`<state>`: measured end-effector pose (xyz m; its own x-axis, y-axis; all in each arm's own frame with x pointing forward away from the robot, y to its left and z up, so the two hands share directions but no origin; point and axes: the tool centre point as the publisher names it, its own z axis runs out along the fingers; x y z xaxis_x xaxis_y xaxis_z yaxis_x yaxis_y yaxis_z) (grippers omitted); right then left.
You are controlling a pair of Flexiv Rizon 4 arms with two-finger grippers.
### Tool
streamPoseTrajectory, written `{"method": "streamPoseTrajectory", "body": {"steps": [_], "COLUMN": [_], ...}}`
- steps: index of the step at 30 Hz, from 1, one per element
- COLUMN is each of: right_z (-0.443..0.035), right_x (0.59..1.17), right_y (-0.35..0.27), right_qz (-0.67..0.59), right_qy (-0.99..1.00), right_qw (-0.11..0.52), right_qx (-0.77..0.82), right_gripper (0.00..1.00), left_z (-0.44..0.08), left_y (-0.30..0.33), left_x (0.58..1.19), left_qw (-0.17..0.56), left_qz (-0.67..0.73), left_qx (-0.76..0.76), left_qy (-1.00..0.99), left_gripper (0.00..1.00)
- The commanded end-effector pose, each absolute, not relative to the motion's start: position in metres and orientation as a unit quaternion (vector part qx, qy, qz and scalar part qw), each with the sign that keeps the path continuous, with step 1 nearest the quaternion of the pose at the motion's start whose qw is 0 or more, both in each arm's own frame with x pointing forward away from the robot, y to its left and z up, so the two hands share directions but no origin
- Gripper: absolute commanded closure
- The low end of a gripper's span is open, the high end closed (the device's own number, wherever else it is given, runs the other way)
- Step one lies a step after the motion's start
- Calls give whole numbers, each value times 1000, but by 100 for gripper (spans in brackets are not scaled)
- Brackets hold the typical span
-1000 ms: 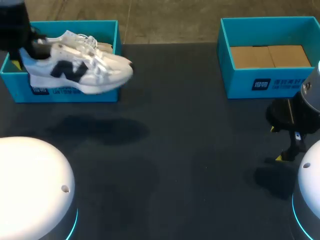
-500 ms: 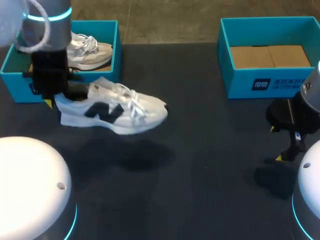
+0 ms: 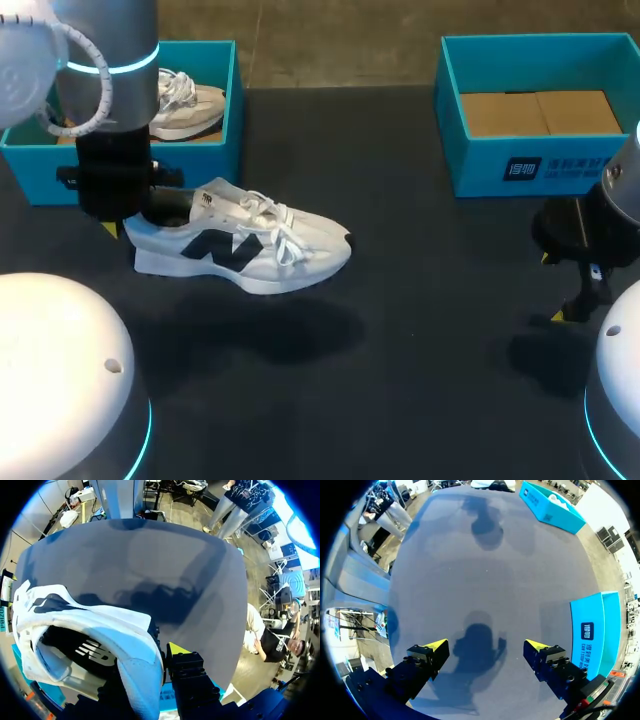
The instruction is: Take the shoe out of the shoebox, open the shoe tongue, remove and reinsert the insole, then place the shoe into the shoebox
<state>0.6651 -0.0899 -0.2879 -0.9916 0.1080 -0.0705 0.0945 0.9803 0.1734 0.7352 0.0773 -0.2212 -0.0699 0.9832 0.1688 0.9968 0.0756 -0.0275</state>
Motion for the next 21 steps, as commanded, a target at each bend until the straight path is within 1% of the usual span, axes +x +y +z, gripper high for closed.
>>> {"method": "streamPoseTrajectory", "body": {"steps": [1,6,12,21], "right_z": [-288,-288,-288,-288], "right_x": [663,663,663,663], "right_y": [-91,-91,-91,-91], "right_qz": [85,85,85,85], "right_qy": [994,994,994,994], "right_qw": [42,42,42,42], "right_qx": [50,50,50,50], "right_gripper": [0,0,0,0], "left_z": [-220,-220,-244,-285], "left_y": [80,80,69,41], "left_x": [732,732,717,681], "left_qw": [65,65,74,66], "left_qz": [-51,-51,-57,-58], "left_qx": [-679,-679,-672,-671], "left_qy": [-729,-729,-735,-736], "left_gripper": [100,100,100,100]}}
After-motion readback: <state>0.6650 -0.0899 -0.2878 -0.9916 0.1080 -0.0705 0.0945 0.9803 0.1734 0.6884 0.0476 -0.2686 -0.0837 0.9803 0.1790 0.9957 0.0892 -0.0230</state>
